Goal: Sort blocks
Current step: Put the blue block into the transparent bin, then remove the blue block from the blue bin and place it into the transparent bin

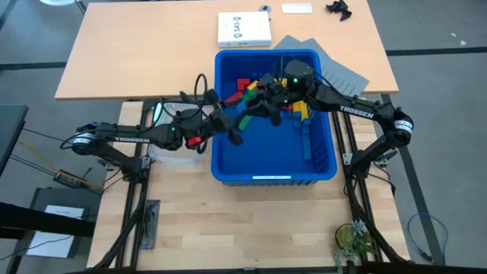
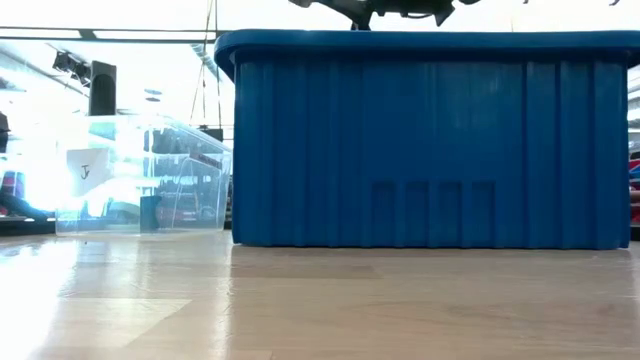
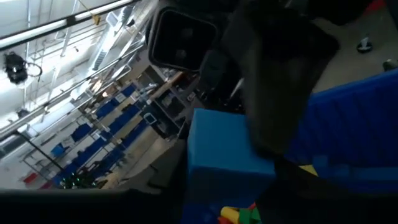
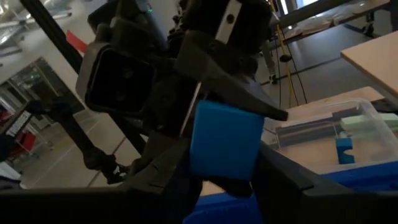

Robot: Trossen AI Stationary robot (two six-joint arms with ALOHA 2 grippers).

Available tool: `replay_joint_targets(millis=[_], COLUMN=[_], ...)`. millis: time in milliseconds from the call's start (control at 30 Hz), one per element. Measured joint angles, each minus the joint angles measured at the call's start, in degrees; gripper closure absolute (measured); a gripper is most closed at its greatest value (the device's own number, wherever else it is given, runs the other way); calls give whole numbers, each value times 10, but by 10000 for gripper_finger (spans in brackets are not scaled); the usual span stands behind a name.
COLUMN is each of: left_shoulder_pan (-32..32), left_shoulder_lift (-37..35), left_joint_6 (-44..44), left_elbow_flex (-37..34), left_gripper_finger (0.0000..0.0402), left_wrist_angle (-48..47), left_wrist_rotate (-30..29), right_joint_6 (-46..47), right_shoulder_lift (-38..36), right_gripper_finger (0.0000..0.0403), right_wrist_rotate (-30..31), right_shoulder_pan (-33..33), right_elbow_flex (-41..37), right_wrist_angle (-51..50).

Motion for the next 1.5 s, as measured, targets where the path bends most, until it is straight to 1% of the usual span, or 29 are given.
replay_joint_targets(millis=[100,200,367,467,533,600,767,867,933,1000,1033,1133,1200,1267,1367,1500], left_shoulder_pan=[0,-4,-3,-4,-3,3,25,51,67,77,81,84,88,97,105,112], left_shoulder_lift=[-1,-1,-28,-55,-81,-107,-164,-181,-183,-182,-179,-176,-176,-176,-175,-175], left_joint_6=[-22,-81,-103,-149,-198,-267,-477,-598,-654,-686,-697,-697,-709,-726,-753,-769], left_elbow_flex=[0,0,0,0,0,0,0,0,0,0,-1,-20,-32,-42,-58,-70], left_gripper_finger=[258,258,258,258,258,258,251,249,248,247,247,243,232,211,171,123], left_wrist_angle=[5,4,-35,-95,-169,-244,-496,-640,-722,-773,-790,-792,-792,-792,-793,-792], left_wrist_rotate=[-10,-73,-156,-195,-218,-228,-225,-182,-149,-119,-107,-91,-77,-59,-38,-36], right_joint_6=[-6,-10,-12,-33,-44,-54,-89,-122,-156,-198,-215,-266,-293,-317,-352,-388], right_shoulder_lift=[0,-6,-32,-42,-50,-56,-53,-49,-47,-47,-47,-47,-46,-46,-46,-41], right_gripper_finger=[223,204,185,180,179,179,183,183,183,182,182,182,181,179,165,137], right_wrist_rotate=[-3,-2,-6,-6,-6,-6,-4,0,7,23,36,88,127,166,247,341], right_shoulder_pan=[0,-9,-40,-56,-63,-68,-71,-71,-72,-74,-76,-79,-80,-80,-78,-78], right_elbow_flex=[0,0,0,0,0,0,0,0,0,0,0,0,0,0,0,0], right_wrist_angle=[-2,-5,0,-11,-22,-32,-68,-99,-133,-167,-180,-221,-253,-286,-346,-406])
